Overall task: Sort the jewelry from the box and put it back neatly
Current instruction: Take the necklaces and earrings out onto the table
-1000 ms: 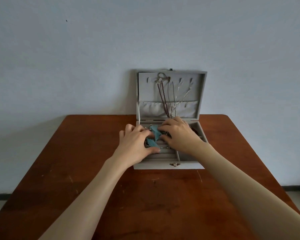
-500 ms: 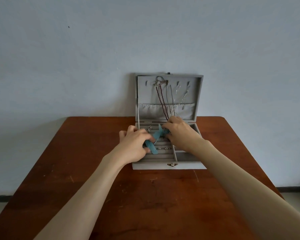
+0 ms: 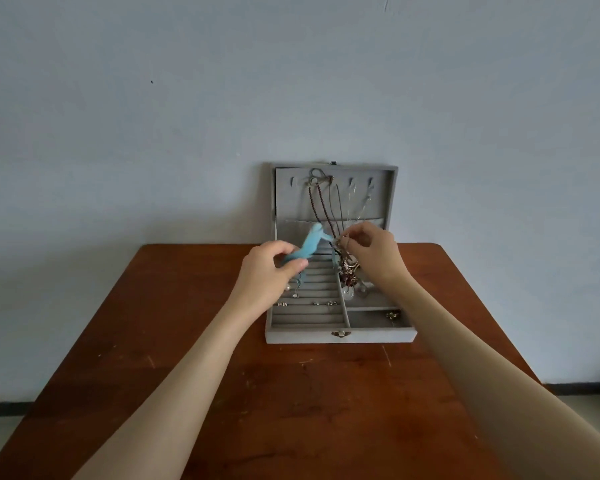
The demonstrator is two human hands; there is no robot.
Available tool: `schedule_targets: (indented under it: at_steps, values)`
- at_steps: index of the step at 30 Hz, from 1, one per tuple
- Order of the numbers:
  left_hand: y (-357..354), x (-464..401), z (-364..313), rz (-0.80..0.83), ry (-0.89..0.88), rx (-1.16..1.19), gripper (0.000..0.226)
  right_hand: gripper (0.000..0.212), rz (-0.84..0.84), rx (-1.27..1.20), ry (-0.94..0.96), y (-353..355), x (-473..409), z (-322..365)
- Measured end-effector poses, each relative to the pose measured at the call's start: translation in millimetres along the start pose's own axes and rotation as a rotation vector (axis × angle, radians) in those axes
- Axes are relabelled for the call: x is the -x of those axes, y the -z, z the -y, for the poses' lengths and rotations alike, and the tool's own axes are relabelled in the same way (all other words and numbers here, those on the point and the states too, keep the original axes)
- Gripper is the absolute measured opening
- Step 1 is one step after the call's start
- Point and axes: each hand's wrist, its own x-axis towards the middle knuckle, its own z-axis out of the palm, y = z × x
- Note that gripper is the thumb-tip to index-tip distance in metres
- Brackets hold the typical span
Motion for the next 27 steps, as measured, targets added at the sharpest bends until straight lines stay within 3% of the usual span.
schedule_targets:
  at_steps: [5,9,14,18,22,25,27]
  values:
    - [0,-4,-4,0.010,0.362,0.498,0.024,0.006,-0.048,-0.229,-0.160,7,-2,-6]
    - [-12,-10,1,0.030,0.466,0.438,0.024,0.004,-0.057,-0.293,-0.245,10,-4,-14]
    - [-29,-24,-7,0.068,0.407,0.297,0.029,0.005,-0.054,-0.289,-0.181,13,-2,-9]
    - [-48,-34,-15,0.139,0.108,0.001,0.051,0.006,-0.031,-0.225,-0.056,14,-2,-3]
    - [-61,-41,-17,0.017,-0.093,0.009,0.029,0.009,-0.026,-0.251,-0.011,13,-2,1]
    - [-61,-44,-13,-0.052,-0.074,-0.017,0.023,0.015,-0.005,-0.210,0.023,13,-3,-4]
    - [-57,-44,-11,-0.073,0.033,0.065,0.028,0.024,-0.006,-0.099,0.006,12,-5,-14]
